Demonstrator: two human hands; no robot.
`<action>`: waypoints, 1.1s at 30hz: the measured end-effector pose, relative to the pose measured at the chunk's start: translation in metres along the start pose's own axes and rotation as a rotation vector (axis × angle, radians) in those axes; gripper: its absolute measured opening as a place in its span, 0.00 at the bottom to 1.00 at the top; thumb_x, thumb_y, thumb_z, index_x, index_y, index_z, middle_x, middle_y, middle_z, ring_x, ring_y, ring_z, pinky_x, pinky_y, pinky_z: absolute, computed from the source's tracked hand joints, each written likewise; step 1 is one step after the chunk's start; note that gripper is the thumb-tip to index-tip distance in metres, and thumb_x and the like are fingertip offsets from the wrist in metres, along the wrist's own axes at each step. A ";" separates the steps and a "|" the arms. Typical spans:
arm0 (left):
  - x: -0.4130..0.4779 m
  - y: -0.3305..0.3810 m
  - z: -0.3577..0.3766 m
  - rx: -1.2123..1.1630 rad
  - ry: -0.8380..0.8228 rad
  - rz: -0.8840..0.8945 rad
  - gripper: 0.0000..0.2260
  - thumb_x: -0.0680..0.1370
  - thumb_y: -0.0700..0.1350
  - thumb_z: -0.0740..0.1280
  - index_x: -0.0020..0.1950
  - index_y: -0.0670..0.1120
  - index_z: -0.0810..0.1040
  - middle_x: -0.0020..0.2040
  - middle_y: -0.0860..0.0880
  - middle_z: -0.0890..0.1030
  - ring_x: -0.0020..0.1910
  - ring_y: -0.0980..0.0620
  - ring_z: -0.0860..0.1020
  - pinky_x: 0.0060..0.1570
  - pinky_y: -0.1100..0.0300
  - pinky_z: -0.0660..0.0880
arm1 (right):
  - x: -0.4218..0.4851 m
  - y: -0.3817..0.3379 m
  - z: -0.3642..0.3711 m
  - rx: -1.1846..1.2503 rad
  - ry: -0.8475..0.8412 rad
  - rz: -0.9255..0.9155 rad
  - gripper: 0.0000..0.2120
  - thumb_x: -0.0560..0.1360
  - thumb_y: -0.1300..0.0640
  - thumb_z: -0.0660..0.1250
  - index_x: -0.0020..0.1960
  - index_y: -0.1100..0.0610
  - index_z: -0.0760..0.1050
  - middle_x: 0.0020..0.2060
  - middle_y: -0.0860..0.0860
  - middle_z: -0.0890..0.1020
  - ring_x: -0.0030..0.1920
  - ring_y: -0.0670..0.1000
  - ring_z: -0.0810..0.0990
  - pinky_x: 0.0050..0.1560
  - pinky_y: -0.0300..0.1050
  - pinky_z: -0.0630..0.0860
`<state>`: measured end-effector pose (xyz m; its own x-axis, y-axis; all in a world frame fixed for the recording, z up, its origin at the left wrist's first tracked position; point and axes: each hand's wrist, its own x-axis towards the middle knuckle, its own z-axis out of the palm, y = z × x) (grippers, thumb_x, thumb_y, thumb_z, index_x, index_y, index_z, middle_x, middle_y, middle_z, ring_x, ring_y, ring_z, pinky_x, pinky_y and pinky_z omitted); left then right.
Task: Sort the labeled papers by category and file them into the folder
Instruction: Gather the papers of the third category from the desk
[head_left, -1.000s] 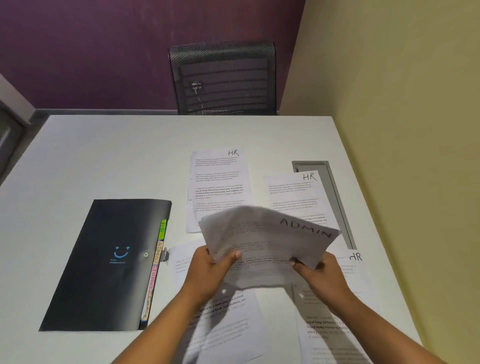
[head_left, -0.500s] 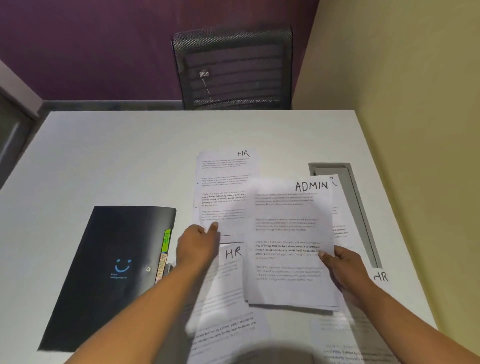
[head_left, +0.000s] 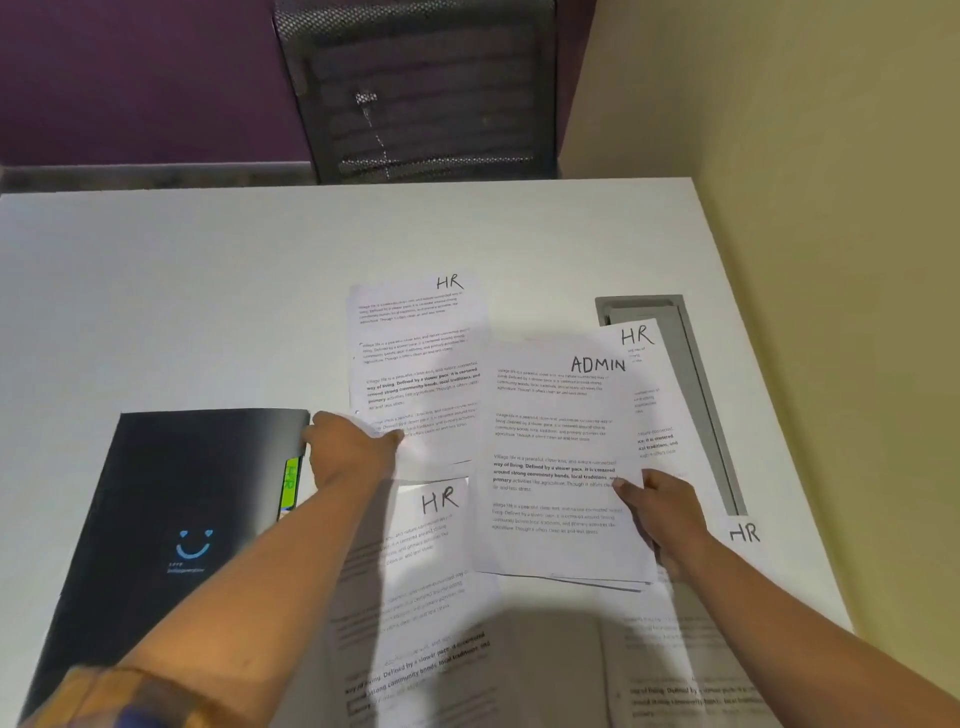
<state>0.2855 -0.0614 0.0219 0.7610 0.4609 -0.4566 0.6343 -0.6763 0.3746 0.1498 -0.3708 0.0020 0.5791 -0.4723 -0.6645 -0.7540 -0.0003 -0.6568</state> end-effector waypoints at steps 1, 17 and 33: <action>0.003 0.000 0.003 0.001 -0.030 -0.032 0.40 0.66 0.53 0.80 0.68 0.35 0.64 0.65 0.37 0.74 0.60 0.36 0.78 0.53 0.47 0.77 | 0.001 0.001 0.000 -0.003 0.003 -0.004 0.17 0.76 0.58 0.72 0.34 0.59 0.68 0.21 0.51 0.70 0.18 0.46 0.62 0.25 0.38 0.59; 0.013 -0.013 0.004 -0.407 -0.300 0.022 0.22 0.72 0.36 0.76 0.27 0.48 0.65 0.26 0.48 0.69 0.26 0.51 0.67 0.30 0.63 0.64 | -0.004 0.000 -0.001 0.048 -0.031 -0.029 0.10 0.77 0.60 0.71 0.43 0.66 0.76 0.20 0.50 0.71 0.16 0.43 0.62 0.19 0.33 0.60; 0.016 -0.057 -0.087 0.078 0.046 0.459 0.15 0.82 0.46 0.62 0.35 0.47 0.75 0.32 0.50 0.79 0.32 0.51 0.79 0.29 0.58 0.74 | 0.000 0.004 0.003 0.028 0.017 -0.071 0.06 0.77 0.60 0.72 0.48 0.64 0.82 0.28 0.50 0.82 0.25 0.45 0.78 0.35 0.42 0.77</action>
<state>0.2739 0.0345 0.0635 0.9668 0.1278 -0.2214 0.2202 -0.8565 0.4668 0.1473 -0.3683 -0.0015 0.6249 -0.4872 -0.6100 -0.7024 -0.0099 -0.7117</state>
